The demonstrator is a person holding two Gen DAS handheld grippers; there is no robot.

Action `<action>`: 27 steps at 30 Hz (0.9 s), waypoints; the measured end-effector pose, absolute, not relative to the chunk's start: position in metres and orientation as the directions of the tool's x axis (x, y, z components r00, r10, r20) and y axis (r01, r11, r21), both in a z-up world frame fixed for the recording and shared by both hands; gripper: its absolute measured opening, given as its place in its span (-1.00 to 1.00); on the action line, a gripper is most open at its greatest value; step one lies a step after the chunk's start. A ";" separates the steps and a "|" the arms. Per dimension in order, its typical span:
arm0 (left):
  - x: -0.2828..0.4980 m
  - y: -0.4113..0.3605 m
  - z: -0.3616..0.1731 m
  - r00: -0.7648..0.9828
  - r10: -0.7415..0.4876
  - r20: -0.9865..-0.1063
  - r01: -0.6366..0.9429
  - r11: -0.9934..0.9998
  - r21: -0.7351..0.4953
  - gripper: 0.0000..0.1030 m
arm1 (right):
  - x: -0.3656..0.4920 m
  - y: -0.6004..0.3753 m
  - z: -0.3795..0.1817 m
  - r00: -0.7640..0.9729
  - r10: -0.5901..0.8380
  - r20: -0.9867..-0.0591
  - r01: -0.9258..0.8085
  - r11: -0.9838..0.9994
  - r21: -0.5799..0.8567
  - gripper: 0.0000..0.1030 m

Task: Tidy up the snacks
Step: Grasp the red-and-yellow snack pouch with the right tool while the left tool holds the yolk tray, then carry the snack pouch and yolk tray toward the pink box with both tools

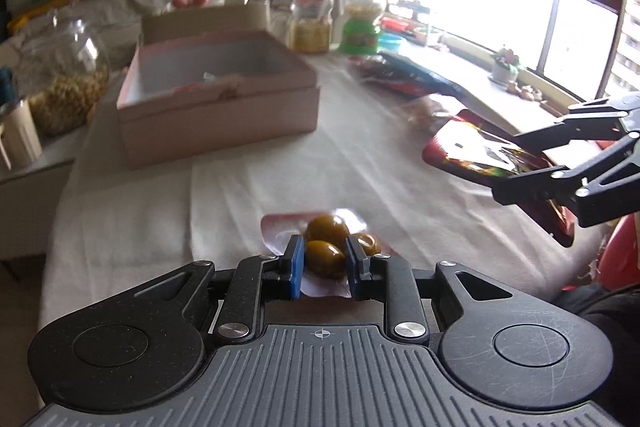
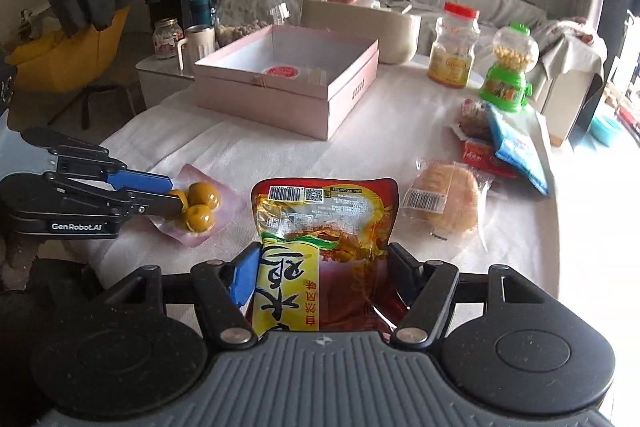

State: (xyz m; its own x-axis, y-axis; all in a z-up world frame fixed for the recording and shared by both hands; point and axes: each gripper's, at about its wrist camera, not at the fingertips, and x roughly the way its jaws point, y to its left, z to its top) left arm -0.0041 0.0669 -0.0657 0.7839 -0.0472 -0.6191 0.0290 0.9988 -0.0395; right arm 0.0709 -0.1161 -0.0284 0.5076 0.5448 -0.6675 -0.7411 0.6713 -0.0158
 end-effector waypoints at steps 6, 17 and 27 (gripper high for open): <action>-0.019 0.081 -0.013 0.883 -0.002 -0.470 -0.006 1.000 -0.016 -0.86 | 0.071 -0.124 0.009 0.544 0.601 -0.586 -0.744 0.668 -0.006 0.30; -0.008 0.092 -0.040 0.791 -0.096 -0.604 0.031 0.993 -0.117 -0.83 | 0.086 -0.093 -0.017 0.567 0.544 -0.618 -0.726 0.685 -0.063 0.31; 0.004 0.075 -0.065 0.668 -0.219 -0.711 0.214 0.972 -0.098 -0.77 | 0.112 -0.091 -0.087 0.514 0.488 -0.706 -0.644 0.763 0.058 0.69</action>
